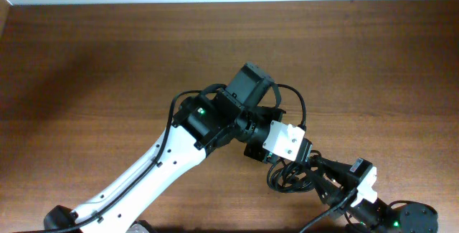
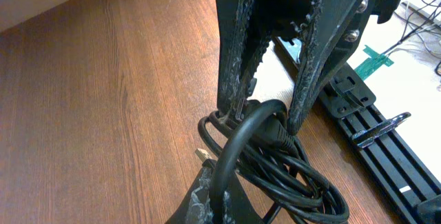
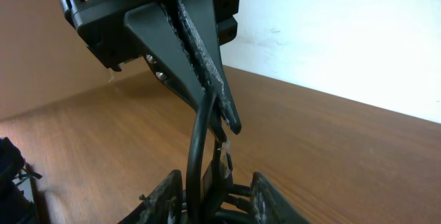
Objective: Untangle cables
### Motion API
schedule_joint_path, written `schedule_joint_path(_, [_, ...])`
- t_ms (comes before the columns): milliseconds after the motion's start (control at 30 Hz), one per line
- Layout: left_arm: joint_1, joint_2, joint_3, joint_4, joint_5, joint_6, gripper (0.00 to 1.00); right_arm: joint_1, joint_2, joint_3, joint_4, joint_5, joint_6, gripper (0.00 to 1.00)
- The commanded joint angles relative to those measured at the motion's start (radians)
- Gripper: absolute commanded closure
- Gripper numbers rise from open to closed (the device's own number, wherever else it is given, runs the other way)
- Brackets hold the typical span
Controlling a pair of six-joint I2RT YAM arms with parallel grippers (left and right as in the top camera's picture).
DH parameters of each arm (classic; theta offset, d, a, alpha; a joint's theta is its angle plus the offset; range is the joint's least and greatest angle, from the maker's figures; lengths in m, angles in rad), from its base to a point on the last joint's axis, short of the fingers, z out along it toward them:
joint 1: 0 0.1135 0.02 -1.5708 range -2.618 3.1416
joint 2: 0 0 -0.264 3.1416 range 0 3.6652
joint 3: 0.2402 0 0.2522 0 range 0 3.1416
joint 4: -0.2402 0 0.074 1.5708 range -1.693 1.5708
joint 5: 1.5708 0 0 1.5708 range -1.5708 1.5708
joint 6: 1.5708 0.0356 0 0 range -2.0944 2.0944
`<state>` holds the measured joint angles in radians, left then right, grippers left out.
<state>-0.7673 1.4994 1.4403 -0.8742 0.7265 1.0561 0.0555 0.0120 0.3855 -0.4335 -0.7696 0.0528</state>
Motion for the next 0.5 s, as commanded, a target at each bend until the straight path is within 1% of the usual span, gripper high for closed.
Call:
schedule_joint_path(0, [-0.003,-0.023,0.019,0.006,0.037,0.016,1.0,-0.004,-0.008,0.015,0.006,-0.027,0.002,0.69])
schedule_joint_path(100, [-0.003,-0.023,0.019,0.006,0.038,0.016,1.0,-0.004,-0.008,0.015,0.006,-0.061,0.002,0.7])
schedule_joint_path(200, [-0.003,-0.023,0.019,0.006,0.066,0.016,1.0,-0.004,-0.008,0.015,0.006,-0.121,-0.068,0.71])
schedule_joint_path(267, [-0.003,-0.023,0.019,0.006,0.087,0.016,1.0,-0.004,-0.008,0.015,0.006,-0.126,-0.076,0.72])
schedule_joint_path(300, [-0.003,-0.023,0.019,0.006,0.089,0.016,1.0,-0.004,-0.008,0.015,0.006,-0.126,-0.076,0.73])
schedule_joint_path(400, [-0.003,-0.023,0.019,0.007,0.077,0.016,1.0,-0.004,-0.008,0.015,0.006,-0.13,-0.076,0.81])
schedule_joint_path(467, [-0.003,-0.023,0.019,0.008,0.055,0.016,1.0,-0.003,-0.008,0.015,0.006,-0.148,-0.076,0.82])
